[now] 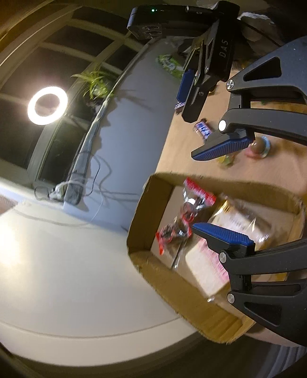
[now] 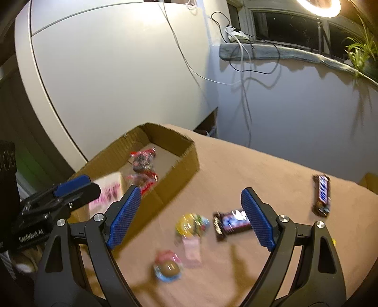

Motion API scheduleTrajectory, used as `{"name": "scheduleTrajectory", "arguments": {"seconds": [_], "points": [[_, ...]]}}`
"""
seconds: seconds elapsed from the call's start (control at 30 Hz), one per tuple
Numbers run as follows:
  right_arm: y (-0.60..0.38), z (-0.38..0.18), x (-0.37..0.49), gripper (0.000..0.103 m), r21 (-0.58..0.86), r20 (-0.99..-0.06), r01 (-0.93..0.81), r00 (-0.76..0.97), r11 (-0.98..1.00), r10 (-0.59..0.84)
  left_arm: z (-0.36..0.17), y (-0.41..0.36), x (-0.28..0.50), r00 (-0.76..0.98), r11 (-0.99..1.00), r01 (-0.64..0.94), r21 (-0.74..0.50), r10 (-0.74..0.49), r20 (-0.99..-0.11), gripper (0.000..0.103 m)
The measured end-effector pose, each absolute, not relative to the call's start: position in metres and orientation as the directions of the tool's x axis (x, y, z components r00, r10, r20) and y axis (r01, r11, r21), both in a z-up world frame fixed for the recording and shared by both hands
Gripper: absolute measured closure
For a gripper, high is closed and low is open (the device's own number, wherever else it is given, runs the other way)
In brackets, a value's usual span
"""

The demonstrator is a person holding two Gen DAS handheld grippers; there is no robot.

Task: Organize snacks
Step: 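Move the right tool back over the green candies on the table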

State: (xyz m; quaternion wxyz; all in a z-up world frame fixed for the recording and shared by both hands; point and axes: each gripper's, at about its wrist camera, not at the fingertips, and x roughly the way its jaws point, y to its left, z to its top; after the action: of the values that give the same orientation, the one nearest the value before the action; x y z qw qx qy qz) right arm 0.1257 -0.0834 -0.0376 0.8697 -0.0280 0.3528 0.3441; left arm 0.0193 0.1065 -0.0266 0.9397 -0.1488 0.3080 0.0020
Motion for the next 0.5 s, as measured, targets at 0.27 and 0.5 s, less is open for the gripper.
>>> {"name": "scheduleTrajectory", "arguments": {"seconds": [0.27, 0.5], "points": [[-0.133, -0.059, 0.095, 0.014, 0.157, -0.661, -0.602, 0.525, 0.783, 0.537, -0.038, 0.065, 0.013, 0.779, 0.968, 0.006, -0.251, -0.162, -0.606, 0.049], [-0.163, -0.082, 0.068, 0.014, 0.158, -0.689, -0.598, 0.504, 0.786, 0.521, -0.054, 0.037, 0.012, 0.733, 0.969, 0.073, -0.237, -0.213, -0.646, 0.049]]}}
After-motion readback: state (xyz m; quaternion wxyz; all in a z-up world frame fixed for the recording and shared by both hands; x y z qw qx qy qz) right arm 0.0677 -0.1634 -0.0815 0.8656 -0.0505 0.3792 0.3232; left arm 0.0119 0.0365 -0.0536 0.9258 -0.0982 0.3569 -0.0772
